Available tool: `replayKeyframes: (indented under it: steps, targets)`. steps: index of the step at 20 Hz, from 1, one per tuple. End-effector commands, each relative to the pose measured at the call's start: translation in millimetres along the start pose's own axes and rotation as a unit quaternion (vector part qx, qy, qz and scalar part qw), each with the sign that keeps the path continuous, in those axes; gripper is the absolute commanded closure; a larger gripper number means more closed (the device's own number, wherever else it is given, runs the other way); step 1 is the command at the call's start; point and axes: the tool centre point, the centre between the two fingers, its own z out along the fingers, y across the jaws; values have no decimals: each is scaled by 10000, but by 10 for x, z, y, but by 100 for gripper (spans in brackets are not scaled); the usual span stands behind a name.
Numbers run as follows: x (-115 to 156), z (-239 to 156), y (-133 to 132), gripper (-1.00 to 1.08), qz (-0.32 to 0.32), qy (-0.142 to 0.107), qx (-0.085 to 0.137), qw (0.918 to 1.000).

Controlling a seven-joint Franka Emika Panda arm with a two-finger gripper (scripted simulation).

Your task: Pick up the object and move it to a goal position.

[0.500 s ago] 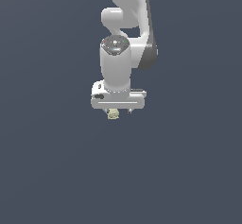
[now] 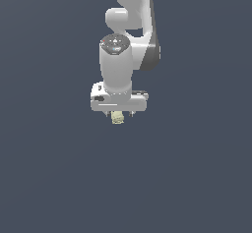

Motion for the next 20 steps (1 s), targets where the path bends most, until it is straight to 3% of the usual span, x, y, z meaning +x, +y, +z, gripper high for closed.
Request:
replayKeyframes:
  steps: [1,11,20]
  targets:
    - [-4,-14,17,-92,-8,-9,-12,10000]
    - [-137,174,55,-92,-204,-9,-4,9998]
    - [-544,623,151,-92,-731,-13,9,9973]
